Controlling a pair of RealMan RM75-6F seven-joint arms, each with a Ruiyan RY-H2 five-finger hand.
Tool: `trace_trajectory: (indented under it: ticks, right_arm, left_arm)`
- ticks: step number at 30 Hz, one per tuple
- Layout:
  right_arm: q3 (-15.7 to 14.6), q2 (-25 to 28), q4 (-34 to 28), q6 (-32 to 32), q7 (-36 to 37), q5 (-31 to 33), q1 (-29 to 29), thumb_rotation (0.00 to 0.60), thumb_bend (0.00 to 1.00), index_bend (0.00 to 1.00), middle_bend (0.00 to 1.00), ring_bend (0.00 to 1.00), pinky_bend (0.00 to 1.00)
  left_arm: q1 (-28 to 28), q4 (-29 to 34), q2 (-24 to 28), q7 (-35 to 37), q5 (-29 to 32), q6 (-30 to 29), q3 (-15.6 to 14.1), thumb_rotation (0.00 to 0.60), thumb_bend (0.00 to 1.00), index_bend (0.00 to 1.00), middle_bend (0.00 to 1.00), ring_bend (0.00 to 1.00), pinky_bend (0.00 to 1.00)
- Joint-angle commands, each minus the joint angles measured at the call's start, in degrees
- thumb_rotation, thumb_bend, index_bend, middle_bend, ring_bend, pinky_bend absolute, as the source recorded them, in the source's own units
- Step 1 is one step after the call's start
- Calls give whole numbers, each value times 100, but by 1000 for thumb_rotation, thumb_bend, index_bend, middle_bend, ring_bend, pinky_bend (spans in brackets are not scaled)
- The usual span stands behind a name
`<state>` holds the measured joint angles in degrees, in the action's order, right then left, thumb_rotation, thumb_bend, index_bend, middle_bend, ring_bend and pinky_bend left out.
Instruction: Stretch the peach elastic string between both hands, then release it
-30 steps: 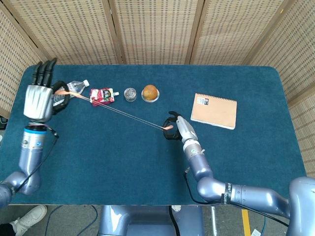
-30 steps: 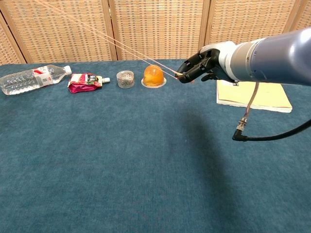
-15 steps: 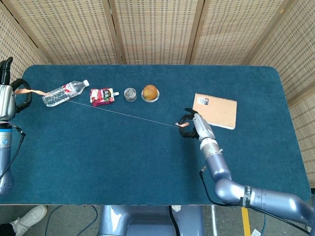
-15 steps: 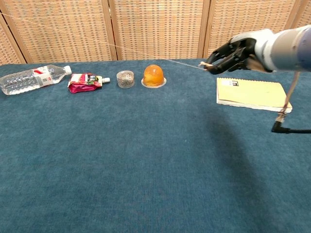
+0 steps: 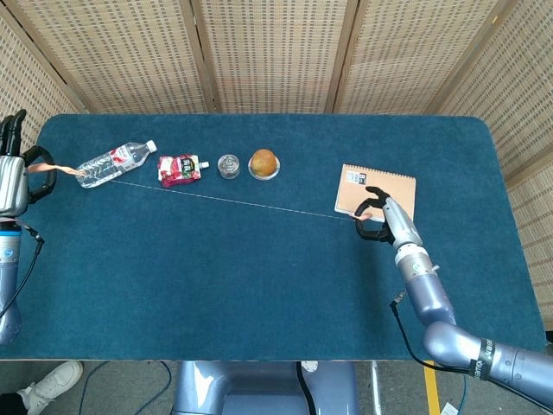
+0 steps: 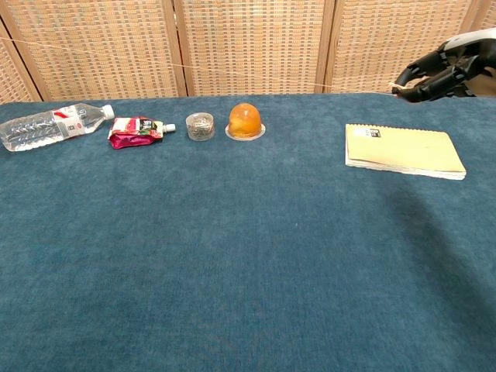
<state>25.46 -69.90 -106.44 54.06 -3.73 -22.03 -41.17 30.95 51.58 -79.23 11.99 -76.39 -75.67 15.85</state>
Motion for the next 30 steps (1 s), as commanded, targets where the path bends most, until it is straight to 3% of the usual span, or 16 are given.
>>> trace_trajectory:
  ticks: [1, 16, 30]
  right_arm:
    - [-43, 162, 106, -131, 177, -57, 145, 600, 631, 680, 181, 0, 0]
    - [-229, 1307, 409, -969, 1344, -881, 1228, 600, 631, 680, 181, 0, 0]
    - [-351, 1922, 1225, -1757, 2960, -2322, 2332, 600, 631, 682, 181, 0, 0]
  left_arm:
    - [-31, -86, -3, 19, 35, 47, -17, 600, 485, 827, 0, 0, 0]
    - [-131, -777, -145, 379, 109, 237, -93, 600, 486, 830, 0, 0, 0]
    - [-196, -1442, -337, 733, 111, 352, -160, 600, 488, 833, 0, 0, 0]
